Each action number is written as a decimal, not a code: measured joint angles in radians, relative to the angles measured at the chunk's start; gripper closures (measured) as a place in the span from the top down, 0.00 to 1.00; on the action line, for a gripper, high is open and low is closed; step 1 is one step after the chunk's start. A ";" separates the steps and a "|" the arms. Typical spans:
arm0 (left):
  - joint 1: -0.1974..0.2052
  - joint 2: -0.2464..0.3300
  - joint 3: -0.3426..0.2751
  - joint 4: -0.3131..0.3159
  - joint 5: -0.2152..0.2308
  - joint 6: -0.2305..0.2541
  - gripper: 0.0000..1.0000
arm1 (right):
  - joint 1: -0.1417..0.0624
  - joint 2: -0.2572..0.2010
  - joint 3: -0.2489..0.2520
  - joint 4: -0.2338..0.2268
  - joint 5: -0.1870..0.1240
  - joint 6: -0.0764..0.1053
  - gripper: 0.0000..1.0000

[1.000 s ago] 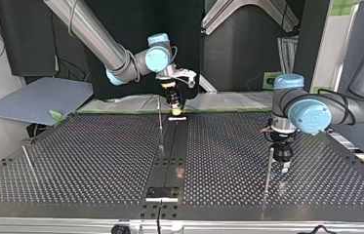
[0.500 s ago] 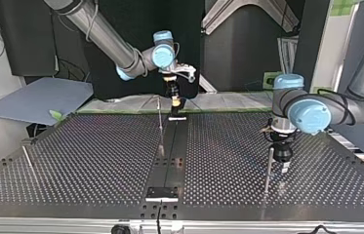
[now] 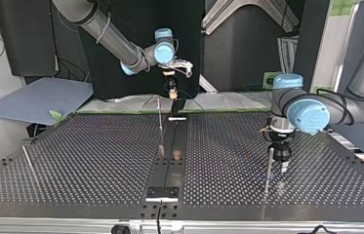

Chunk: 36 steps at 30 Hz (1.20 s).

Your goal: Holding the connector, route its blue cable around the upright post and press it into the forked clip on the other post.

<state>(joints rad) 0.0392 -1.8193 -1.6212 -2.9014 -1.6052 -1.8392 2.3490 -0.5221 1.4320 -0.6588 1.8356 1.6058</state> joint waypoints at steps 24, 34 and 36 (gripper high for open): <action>0.000 0.000 0.000 0.000 -0.002 0.002 0.98 | -0.042 0.197 0.004 -0.119 0.046 0.014 0.00; 0.000 0.000 0.000 -0.003 -0.002 0.002 0.98 | -0.062 0.287 0.023 -0.146 0.049 0.016 0.00; 0.000 0.000 0.000 -0.004 -0.002 0.002 0.98 | -0.066 0.304 0.026 -0.149 0.049 0.016 0.00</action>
<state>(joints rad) 0.0389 -1.8193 -1.6212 -2.9050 -1.6067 -1.8376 2.2829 -0.2176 1.4579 -0.8073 1.8845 1.6217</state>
